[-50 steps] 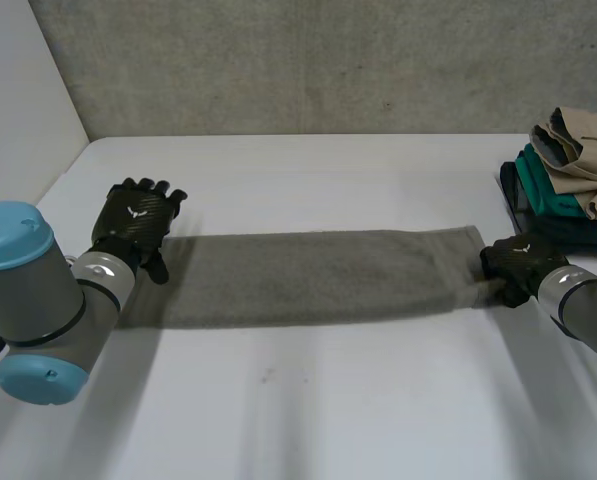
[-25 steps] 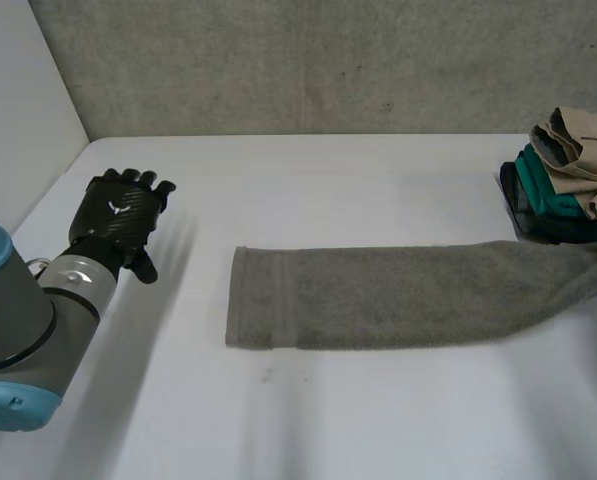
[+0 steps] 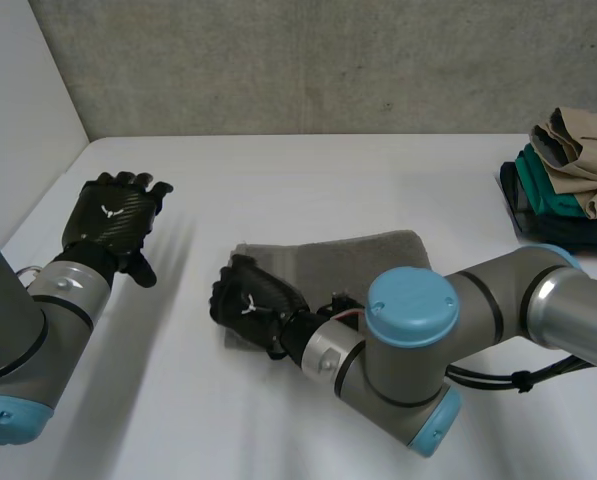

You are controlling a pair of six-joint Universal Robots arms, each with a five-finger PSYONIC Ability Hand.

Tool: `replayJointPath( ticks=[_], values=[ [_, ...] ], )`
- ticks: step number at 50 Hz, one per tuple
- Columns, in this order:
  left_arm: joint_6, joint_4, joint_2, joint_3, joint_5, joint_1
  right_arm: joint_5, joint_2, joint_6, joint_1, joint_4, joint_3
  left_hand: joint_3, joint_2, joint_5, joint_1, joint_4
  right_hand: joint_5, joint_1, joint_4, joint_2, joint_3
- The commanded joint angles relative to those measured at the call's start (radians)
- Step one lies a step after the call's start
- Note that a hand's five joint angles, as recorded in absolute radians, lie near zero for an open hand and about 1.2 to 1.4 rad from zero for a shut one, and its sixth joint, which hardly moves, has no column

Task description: Fold the laundry.

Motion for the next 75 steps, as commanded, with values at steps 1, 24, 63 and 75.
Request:
replayJointPath(
  ticks=[1,24,63,75],
  values=[
    [0.001,0.000,-0.002,0.007,0.000,-0.006,0.181,-0.099,0.093,-0.015,0.090,0.013,-0.042,-0.036,-0.055,-0.032,-0.029,-0.522,-0.526,-0.536,-0.521,-0.535],
    [-0.001,0.004,-0.025,0.013,-0.002,-0.063,0.291,-0.238,0.286,-0.500,0.203,0.329,-0.042,-0.036,-0.055,-0.032,-0.029,0.700,0.696,0.685,0.701,0.687],
    [-0.200,-0.033,-0.086,0.304,-0.051,-0.325,0.272,-0.341,0.455,-0.227,0.233,0.173,-0.023,-0.018,-0.037,-0.013,-0.011,-0.522,-0.526,-0.536,-0.521,-0.535],
    [-0.361,-0.246,-0.322,0.507,-0.293,-0.500,0.183,-0.245,0.608,-0.302,0.518,-0.030,-0.014,-0.009,-0.028,-0.005,-0.002,-0.522,-0.526,-0.536,-0.521,-0.535]
  ],
)
